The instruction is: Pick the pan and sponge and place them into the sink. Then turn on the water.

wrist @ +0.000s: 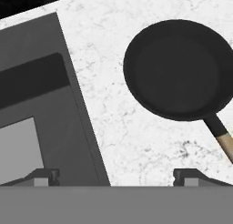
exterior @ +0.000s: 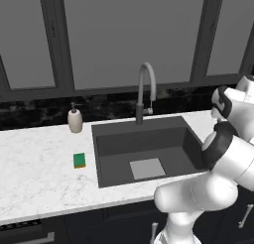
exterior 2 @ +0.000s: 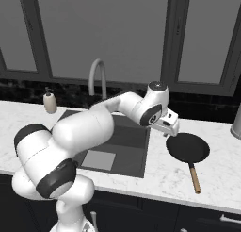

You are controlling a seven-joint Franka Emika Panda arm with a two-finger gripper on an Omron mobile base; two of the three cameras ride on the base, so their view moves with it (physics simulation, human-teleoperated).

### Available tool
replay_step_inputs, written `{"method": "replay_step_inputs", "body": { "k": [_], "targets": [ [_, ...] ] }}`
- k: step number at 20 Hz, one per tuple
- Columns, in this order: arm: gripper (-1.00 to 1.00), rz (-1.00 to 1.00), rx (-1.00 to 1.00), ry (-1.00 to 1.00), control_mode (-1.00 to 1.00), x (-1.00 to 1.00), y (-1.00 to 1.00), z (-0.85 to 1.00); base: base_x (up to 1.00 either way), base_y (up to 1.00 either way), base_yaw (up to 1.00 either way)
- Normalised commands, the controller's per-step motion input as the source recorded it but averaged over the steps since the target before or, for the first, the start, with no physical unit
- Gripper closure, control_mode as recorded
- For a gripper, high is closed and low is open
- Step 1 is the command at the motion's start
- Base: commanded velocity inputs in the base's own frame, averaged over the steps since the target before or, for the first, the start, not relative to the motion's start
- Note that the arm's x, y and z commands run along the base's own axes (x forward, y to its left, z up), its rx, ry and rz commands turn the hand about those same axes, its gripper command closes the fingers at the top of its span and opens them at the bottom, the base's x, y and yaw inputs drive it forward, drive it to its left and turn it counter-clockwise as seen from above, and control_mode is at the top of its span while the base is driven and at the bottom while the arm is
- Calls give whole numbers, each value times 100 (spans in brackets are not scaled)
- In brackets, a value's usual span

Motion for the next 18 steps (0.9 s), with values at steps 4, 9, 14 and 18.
{"method": "replay_step_inputs", "body": {
  "k": [4, 9, 14, 18],
  "targets": [
    [-100, 7, 0, 16, -100, -7, -74, -21, 0, 0, 0],
    [-100, 11, 0, 10, -100, -27, -61, -20, 0, 0, 0],
    [-100, 15, 0, 8, -100, -38, -37, -21, 0, 0, 0],
    [-100, 11, -2, 6, -100, -27, -9, -33, 0, 0, 0]
  ]
}}
